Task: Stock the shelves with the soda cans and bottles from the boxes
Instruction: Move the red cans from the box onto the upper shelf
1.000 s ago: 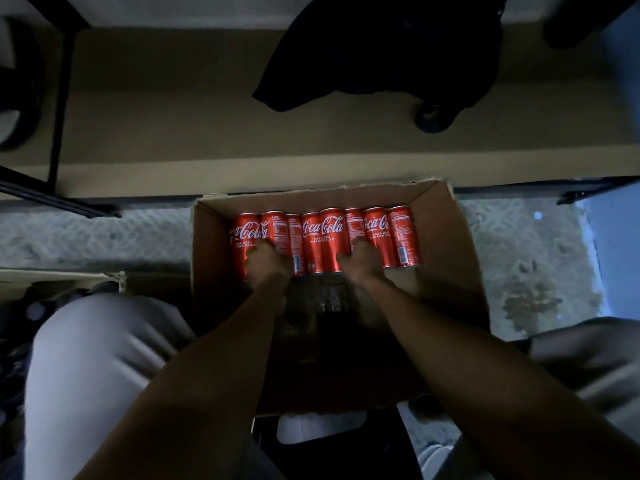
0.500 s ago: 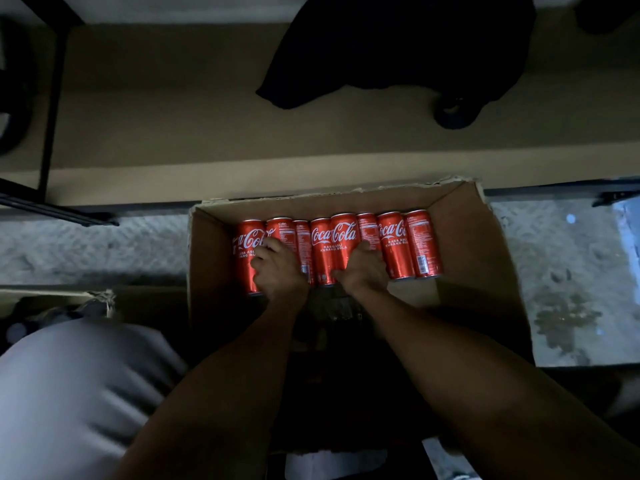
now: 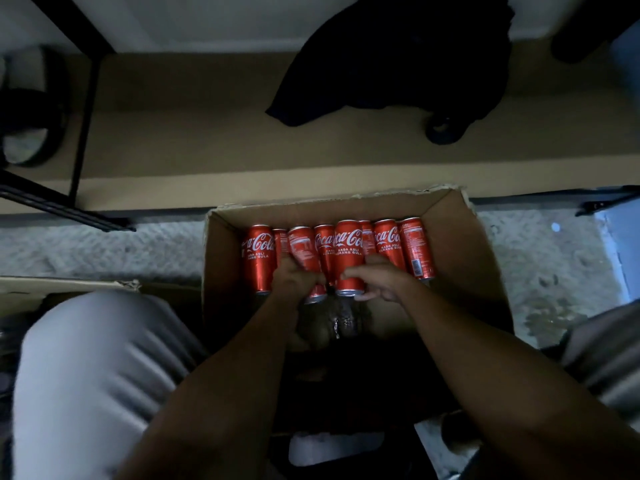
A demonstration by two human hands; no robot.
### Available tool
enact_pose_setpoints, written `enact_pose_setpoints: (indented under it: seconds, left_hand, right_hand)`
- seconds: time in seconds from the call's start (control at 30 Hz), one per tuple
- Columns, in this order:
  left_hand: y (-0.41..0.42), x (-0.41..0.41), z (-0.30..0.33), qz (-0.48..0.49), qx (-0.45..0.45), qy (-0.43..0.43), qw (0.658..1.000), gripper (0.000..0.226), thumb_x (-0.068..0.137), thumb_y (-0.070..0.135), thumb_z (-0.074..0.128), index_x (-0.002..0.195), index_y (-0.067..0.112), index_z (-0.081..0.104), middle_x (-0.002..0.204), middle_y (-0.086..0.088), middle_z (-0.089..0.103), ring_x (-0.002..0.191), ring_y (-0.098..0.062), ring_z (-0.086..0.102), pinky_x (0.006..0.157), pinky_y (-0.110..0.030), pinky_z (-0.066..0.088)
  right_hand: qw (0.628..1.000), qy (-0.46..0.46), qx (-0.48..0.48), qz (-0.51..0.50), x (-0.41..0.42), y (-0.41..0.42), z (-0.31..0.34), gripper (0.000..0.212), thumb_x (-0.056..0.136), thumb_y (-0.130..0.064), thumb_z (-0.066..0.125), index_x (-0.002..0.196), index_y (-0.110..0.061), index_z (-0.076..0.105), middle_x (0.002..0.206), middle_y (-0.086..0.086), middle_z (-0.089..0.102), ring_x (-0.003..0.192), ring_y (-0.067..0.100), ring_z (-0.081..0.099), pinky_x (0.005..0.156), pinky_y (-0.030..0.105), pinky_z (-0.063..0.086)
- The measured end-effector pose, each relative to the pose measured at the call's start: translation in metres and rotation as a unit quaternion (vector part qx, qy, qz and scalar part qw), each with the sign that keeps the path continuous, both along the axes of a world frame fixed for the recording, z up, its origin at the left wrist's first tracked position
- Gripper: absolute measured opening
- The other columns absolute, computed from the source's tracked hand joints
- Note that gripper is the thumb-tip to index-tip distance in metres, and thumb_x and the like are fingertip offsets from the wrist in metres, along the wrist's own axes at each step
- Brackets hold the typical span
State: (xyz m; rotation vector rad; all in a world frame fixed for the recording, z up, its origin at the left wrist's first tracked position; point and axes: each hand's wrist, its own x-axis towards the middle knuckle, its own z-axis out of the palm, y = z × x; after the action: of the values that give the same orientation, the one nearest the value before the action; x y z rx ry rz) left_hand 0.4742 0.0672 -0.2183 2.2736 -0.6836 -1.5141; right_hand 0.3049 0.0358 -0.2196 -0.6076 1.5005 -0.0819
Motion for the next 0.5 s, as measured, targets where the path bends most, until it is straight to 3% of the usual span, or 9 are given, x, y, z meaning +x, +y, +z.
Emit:
enact_pose_setpoints:
  seconds: [0.1, 0.23, 0.4, 0.5]
  left_hand:
    - [0.015, -0.004, 0.018, 0.047, -0.062, 0.11, 0.991, 0.1, 0.052, -0.007, 0.085, 0.134, 0.026, 0.038, 0.111, -0.003, 0.065, 0.094, -0.022, 0.065, 0.076, -0.039, 0.056]
    - [0.029, -0.015, 0.048, 0.051, -0.11, 0.194, 0.973, 0.097, 0.055, -0.01, 0.08, 0.132, 0.034, 0.04, 0.119, -0.007, 0.063, 0.107, -0.029, 0.062, 0.092, -0.052, 0.052]
    - [0.052, -0.031, 0.084, 0.008, -0.147, 0.223, 0.964, 0.088, 0.069, -0.023, 0.064, 0.138, 0.025, 0.04, 0.111, -0.004, 0.065, 0.105, -0.027, 0.063, 0.092, -0.051, 0.053]
    - [0.072, -0.037, 0.098, -0.007, -0.161, 0.235, 0.959, 0.086, 0.069, -0.025, 0.065, 0.124, 0.035, 0.038, 0.106, 0.001, 0.064, 0.101, -0.024, 0.064, 0.09, -0.047, 0.054]
  right_hand:
    - [0.998, -0.02, -0.045, -0.026, -0.007, 0.009, 0.017, 0.055, 0.077, -0.007, 0.075, 0.127, -0.015, 0.054, 0.122, 0.007, 0.065, 0.103, 0.022, 0.065, 0.073, 0.039, 0.059]
    - [0.994, -0.034, -0.101, -0.017, -0.016, 0.02, 0.05, 0.061, 0.076, 0.003, 0.073, 0.125, -0.023, 0.05, 0.117, 0.002, 0.065, 0.104, 0.022, 0.062, 0.066, 0.034, 0.056]
    - [0.987, -0.044, -0.152, -0.025, -0.026, 0.05, 0.089, 0.073, 0.072, 0.01, 0.068, 0.126, -0.033, 0.042, 0.117, 0.002, 0.064, 0.105, 0.027, 0.063, 0.076, 0.052, 0.058]
    - [0.987, -0.049, -0.149, -0.031, -0.032, 0.075, 0.106, 0.073, 0.075, 0.005, 0.067, 0.124, -0.041, 0.037, 0.117, 0.003, 0.064, 0.102, 0.032, 0.065, 0.079, 0.06, 0.056]
